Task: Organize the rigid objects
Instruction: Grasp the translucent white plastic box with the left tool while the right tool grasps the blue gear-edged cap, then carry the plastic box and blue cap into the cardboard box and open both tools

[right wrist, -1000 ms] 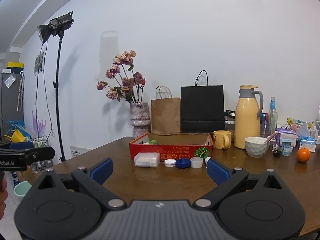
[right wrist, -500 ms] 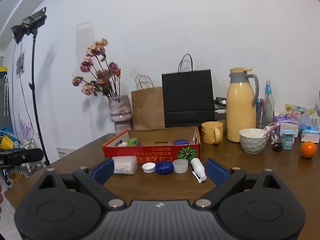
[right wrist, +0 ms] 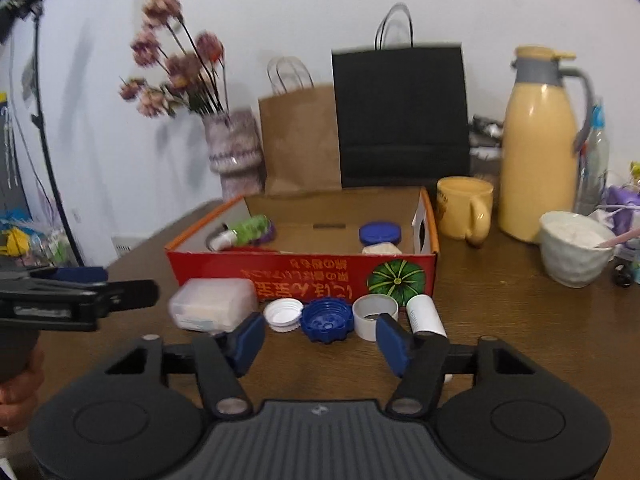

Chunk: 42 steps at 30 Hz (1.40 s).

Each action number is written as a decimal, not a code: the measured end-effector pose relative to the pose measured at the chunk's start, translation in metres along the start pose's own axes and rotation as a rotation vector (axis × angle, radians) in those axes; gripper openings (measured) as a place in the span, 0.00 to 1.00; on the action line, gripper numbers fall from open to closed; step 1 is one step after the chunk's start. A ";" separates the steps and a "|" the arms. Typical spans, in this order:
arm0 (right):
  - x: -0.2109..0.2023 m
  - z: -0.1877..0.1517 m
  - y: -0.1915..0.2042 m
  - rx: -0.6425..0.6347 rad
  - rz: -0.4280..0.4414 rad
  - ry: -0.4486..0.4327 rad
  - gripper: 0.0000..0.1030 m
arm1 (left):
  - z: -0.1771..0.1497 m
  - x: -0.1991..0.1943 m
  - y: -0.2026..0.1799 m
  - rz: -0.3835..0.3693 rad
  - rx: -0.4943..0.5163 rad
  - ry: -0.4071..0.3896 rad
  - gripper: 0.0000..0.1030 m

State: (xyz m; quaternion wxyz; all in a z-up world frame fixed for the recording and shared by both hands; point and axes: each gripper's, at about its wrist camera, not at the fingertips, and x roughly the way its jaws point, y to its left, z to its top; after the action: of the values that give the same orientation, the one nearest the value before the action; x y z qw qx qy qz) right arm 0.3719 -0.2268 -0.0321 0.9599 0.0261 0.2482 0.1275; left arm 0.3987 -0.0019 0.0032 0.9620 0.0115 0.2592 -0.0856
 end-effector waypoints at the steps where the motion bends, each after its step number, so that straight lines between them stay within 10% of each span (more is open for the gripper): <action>1: 0.010 0.002 0.000 -0.011 -0.008 0.010 0.58 | 0.001 0.013 -0.002 0.019 0.020 0.013 1.00; 5: 0.046 0.006 -0.004 -0.007 -0.003 0.084 0.39 | -0.001 0.055 -0.010 0.078 0.076 0.054 1.00; 22: 0.104 -0.007 -0.012 0.163 -0.026 0.137 0.20 | -0.019 0.090 -0.005 0.046 0.026 0.102 0.84; 31: 0.086 -0.014 -0.006 0.160 -0.043 0.076 0.07 | -0.027 0.040 -0.009 0.016 0.028 0.037 0.84; 42: -0.055 -0.041 0.034 0.024 -0.002 -0.057 0.07 | -0.061 -0.119 -0.018 0.022 -0.013 -0.213 0.84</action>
State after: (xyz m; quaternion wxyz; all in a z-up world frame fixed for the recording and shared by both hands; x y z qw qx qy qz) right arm 0.2979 -0.2088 -0.0382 0.9663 0.0409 0.2223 0.1228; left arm 0.2638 0.0030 0.0106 0.9850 -0.0011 0.1557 -0.0741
